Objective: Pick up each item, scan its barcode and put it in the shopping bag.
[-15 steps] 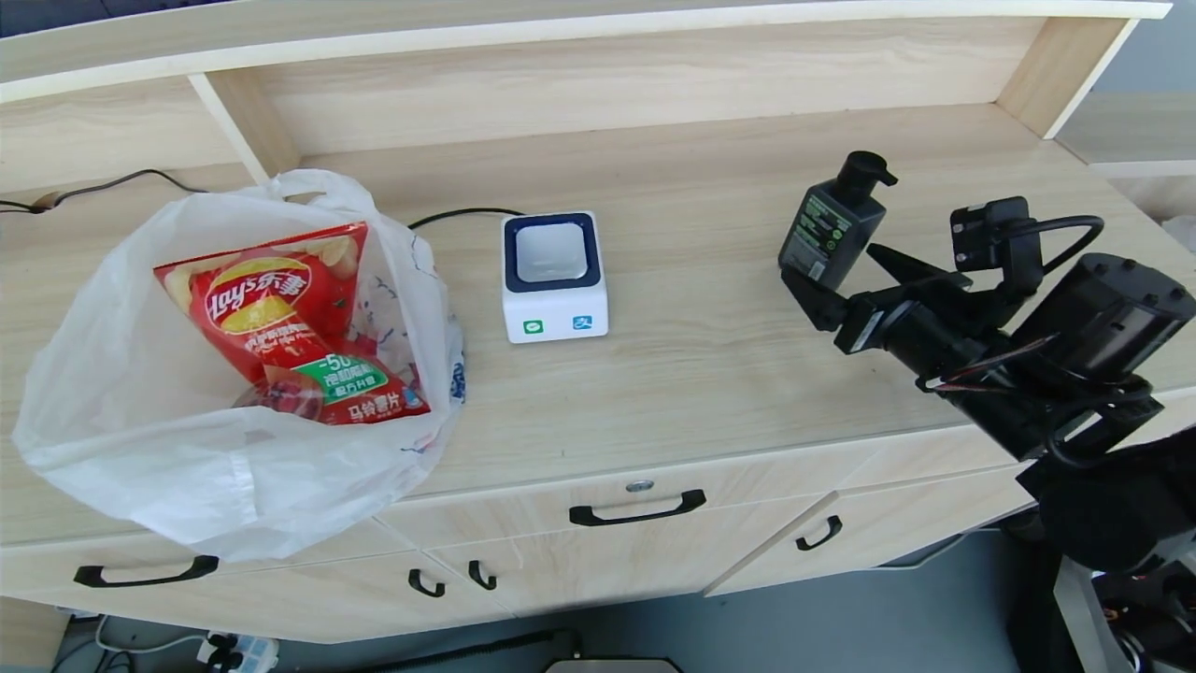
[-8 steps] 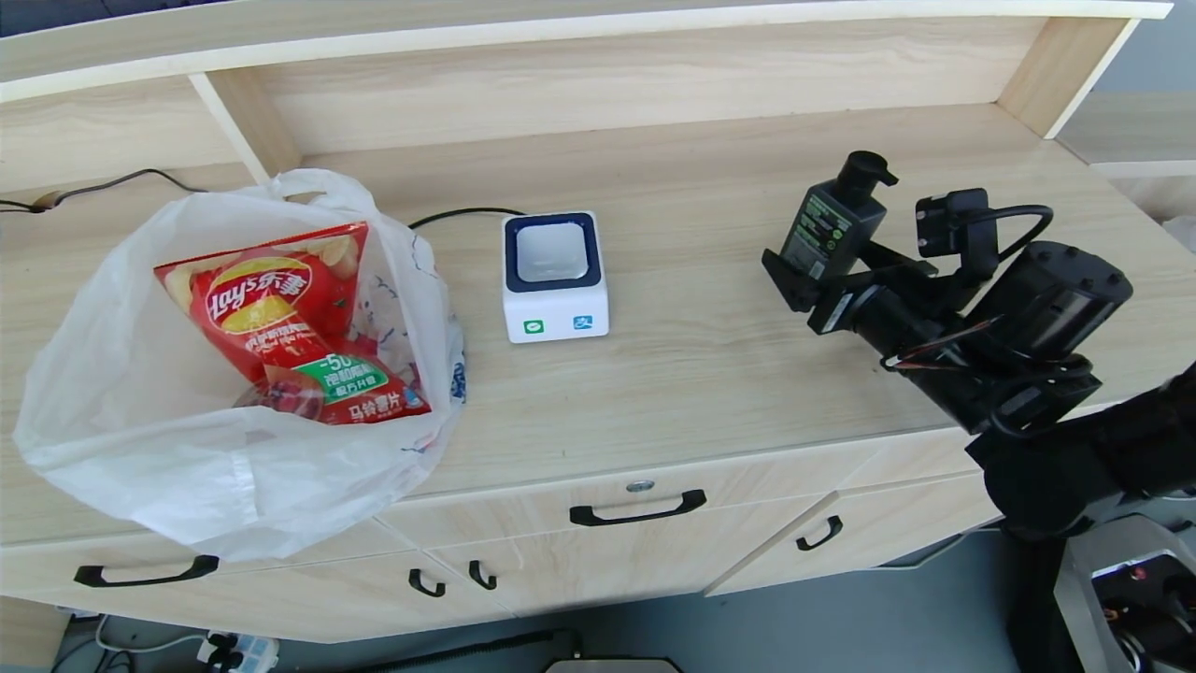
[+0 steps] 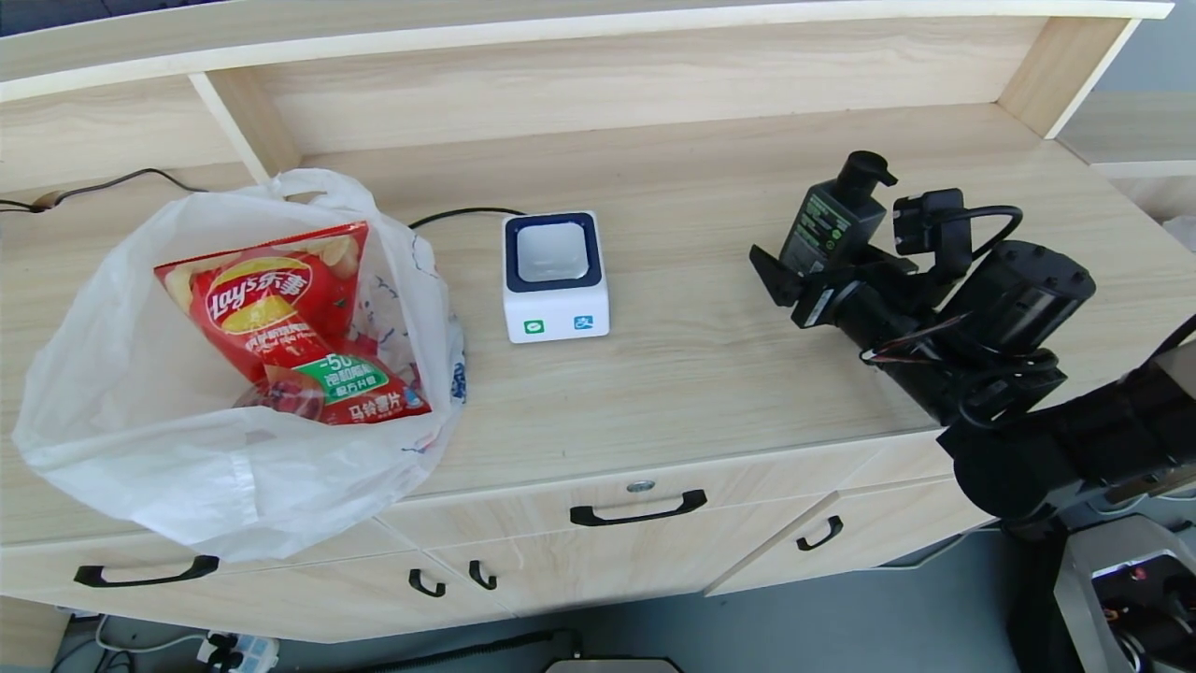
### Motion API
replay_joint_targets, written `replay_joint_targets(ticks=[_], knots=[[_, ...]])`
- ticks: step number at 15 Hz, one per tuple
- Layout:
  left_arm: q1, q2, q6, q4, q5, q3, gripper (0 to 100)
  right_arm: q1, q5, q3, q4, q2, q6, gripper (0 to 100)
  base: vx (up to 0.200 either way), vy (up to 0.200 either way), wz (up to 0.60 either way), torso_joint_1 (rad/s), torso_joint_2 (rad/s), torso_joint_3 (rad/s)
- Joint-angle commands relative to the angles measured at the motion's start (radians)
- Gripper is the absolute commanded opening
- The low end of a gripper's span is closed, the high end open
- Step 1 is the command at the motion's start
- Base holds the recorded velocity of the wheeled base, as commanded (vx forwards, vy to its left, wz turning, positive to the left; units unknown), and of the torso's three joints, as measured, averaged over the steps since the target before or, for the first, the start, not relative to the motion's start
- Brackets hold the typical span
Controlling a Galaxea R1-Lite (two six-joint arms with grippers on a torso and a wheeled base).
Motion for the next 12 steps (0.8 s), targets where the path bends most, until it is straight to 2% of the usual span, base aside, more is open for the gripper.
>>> replay_joint_targets(ticks=[1,6,8,12], knots=[[0.0,0.0,-0.001,-0.001,0.0,0.0,100,0.0,-0.002,-0.014,-0.001,-0.003,0.001,100,0.0,0.0,0.0,0.0,0.0,0.0],[0.0,0.0,-0.001,-0.003,0.0,0.0,100,-0.005,-0.001,-0.017,-0.003,-0.008,0.009,100,0.0,0.0,0.0,0.0,0.0,0.0],[0.0,0.0,-0.001,-0.003,0.0,0.0,100,-0.021,-0.004,-0.019,-0.003,-0.008,0.064,100,0.0,0.0,0.0,0.0,0.0,0.0],[0.0,0.0,-0.004,-0.003,0.0,0.0,100,-0.051,0.001,-0.022,-0.001,-0.011,0.076,100,0.0,0.0,0.0,0.0,0.0,0.0]])
